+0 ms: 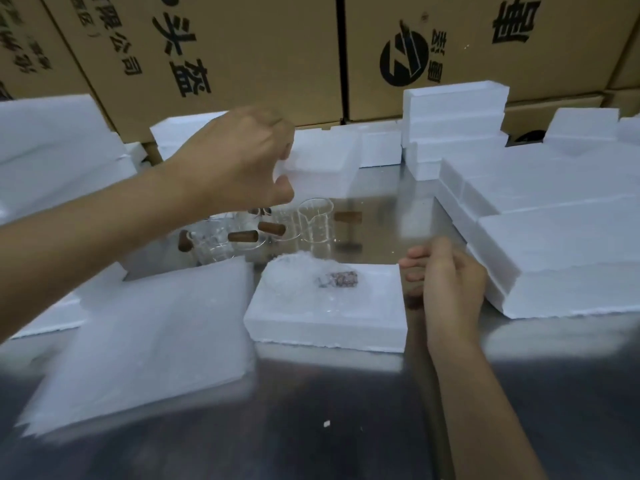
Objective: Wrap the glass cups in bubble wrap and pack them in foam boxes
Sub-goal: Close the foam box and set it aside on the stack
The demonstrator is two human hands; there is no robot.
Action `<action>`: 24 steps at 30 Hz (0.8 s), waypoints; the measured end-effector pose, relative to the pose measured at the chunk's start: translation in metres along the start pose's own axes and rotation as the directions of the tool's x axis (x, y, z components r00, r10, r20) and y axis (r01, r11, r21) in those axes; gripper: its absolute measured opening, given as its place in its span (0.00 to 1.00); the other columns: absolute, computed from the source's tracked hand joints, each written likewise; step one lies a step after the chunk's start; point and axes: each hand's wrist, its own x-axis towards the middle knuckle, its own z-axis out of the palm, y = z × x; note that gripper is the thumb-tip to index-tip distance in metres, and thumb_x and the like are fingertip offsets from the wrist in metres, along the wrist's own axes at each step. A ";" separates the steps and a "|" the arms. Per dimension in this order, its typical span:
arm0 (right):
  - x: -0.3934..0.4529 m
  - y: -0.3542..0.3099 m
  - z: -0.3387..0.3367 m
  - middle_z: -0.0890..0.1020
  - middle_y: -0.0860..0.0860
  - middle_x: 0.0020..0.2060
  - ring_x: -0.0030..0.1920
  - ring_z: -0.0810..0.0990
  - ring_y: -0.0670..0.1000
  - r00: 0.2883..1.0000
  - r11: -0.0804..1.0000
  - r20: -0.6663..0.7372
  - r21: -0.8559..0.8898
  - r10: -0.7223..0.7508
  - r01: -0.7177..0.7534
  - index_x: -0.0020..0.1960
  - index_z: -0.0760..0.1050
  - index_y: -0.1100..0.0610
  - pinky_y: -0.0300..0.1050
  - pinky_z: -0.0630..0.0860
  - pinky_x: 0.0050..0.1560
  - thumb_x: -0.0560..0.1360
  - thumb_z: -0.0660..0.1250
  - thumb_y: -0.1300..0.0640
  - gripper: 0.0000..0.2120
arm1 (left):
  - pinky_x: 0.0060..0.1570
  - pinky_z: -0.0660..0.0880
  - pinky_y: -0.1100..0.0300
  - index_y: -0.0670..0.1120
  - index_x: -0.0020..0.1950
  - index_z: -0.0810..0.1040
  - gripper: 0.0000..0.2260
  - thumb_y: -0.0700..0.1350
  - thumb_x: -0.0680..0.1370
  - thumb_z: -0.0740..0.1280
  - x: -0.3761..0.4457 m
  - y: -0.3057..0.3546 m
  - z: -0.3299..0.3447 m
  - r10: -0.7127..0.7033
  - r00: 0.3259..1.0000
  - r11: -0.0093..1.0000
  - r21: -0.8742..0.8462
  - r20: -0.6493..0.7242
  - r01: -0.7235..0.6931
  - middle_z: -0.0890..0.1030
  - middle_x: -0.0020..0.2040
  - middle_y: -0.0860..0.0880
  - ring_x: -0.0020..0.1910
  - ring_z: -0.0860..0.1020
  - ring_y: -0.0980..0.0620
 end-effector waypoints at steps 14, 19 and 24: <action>-0.007 -0.024 -0.018 0.87 0.53 0.42 0.45 0.85 0.53 0.960 0.986 0.245 0.061 0.134 -0.154 0.47 0.83 0.57 0.51 0.76 0.48 0.75 0.61 0.44 0.19 | 0.40 0.74 0.53 0.49 0.52 0.68 0.13 0.54 0.74 0.66 -0.061 0.116 -0.027 -0.040 0.938 0.974 -0.195 0.346 0.114 0.77 0.49 0.50 0.41 0.72 0.47; -0.014 -0.026 -0.014 0.86 0.42 0.40 0.41 0.85 0.43 0.916 0.993 0.389 -0.096 0.103 -0.070 0.48 0.83 0.47 0.40 0.77 0.39 0.69 0.66 0.39 0.15 | 0.42 0.76 0.55 0.49 0.55 0.70 0.13 0.53 0.75 0.65 -0.077 0.121 -0.019 -0.094 0.950 0.964 -0.212 0.296 0.161 0.79 0.53 0.50 0.41 0.71 0.48; -0.017 -0.021 -0.012 0.84 0.39 0.34 0.33 0.80 0.36 0.890 0.997 0.452 -0.066 0.060 -0.033 0.50 0.81 0.51 0.29 0.72 0.29 0.74 0.71 0.50 0.07 | 0.40 0.73 0.56 0.51 0.57 0.70 0.13 0.54 0.76 0.65 -0.087 0.121 -0.011 -0.147 0.964 0.947 -0.251 0.223 0.203 0.80 0.53 0.52 0.40 0.70 0.50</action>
